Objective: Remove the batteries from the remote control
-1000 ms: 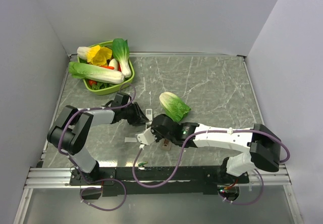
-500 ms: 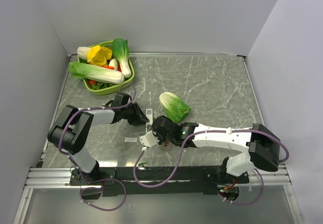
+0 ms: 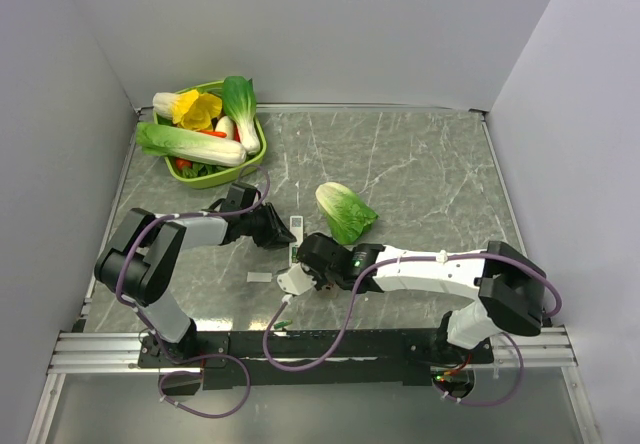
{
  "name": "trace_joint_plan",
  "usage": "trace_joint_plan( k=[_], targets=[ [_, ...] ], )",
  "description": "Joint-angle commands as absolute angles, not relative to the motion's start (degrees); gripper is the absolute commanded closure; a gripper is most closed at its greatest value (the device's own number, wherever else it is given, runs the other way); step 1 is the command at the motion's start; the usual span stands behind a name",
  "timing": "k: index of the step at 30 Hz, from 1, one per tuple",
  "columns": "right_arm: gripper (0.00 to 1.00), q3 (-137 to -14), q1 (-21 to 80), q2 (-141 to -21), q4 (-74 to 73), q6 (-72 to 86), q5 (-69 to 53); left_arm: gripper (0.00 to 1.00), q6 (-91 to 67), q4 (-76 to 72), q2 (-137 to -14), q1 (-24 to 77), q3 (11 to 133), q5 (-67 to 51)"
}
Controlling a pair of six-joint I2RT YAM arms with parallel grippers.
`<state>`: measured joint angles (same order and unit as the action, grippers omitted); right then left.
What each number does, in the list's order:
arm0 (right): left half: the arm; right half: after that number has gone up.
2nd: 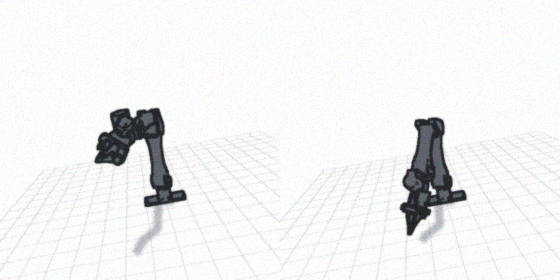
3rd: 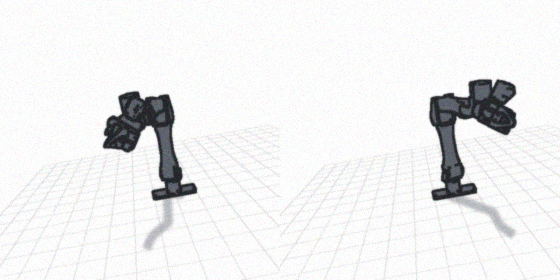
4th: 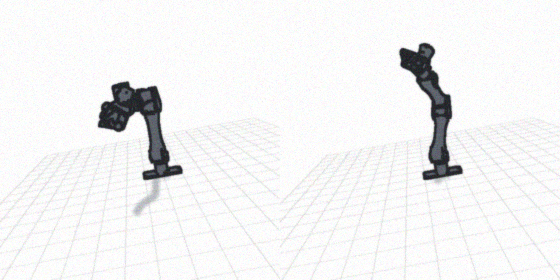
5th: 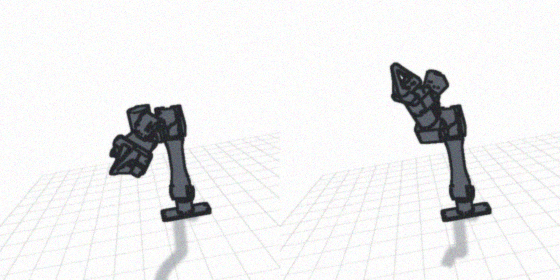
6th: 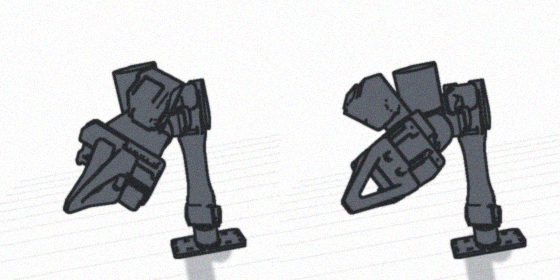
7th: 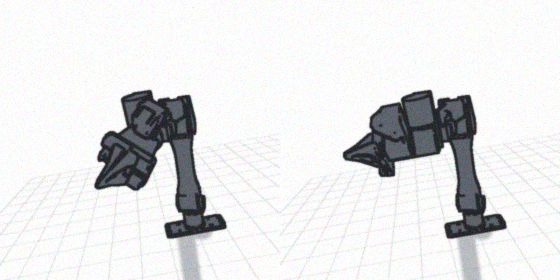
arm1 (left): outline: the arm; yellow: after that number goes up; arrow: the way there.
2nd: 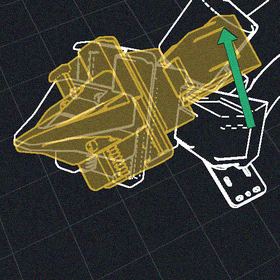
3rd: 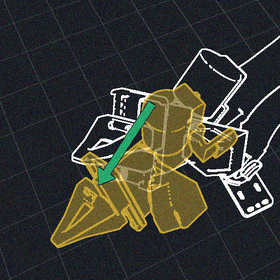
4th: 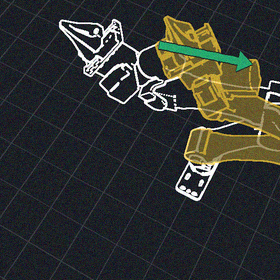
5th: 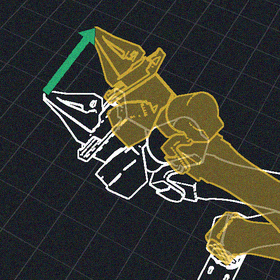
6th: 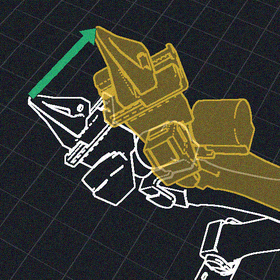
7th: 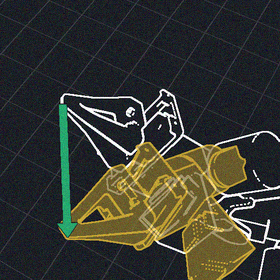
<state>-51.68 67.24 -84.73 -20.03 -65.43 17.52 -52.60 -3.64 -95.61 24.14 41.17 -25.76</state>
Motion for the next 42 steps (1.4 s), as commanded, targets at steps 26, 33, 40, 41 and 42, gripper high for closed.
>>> trace_joint_plan(
  k=[26,33,40,41,42],
  targets=[
    [1.0,-55.98,68.03,-90.7,-22.33,-68.2,24.08,0.73,-52.03,-3.87,-99.14,27.33,40.69,-25.14],
    [1.0,-55.9,68.03,-91.67,-19.96,-67.41,23.56,0.74,-52.12,-4.31,-99.32,27.51,40.17,-25.31],
    [1.0,-51.86,67.33,-89.74,-15.91,-65.39,20.83,0.74,-52.56,-4.83,-99.67,27.51,39.46,-25.49],
    [1.0,-51.42,66.98,-89.39,-15.47,-65.22,19.79,0.74,-52.56,-4.92,-99.67,27.6,39.38,-25.4],
    [1.0,-50.98,66.8,-88.86,-14.51,-65.3,19.69,0.74,-52.56,-4.83,-99.67,27.51,39.46,-25.4]
  ],
)
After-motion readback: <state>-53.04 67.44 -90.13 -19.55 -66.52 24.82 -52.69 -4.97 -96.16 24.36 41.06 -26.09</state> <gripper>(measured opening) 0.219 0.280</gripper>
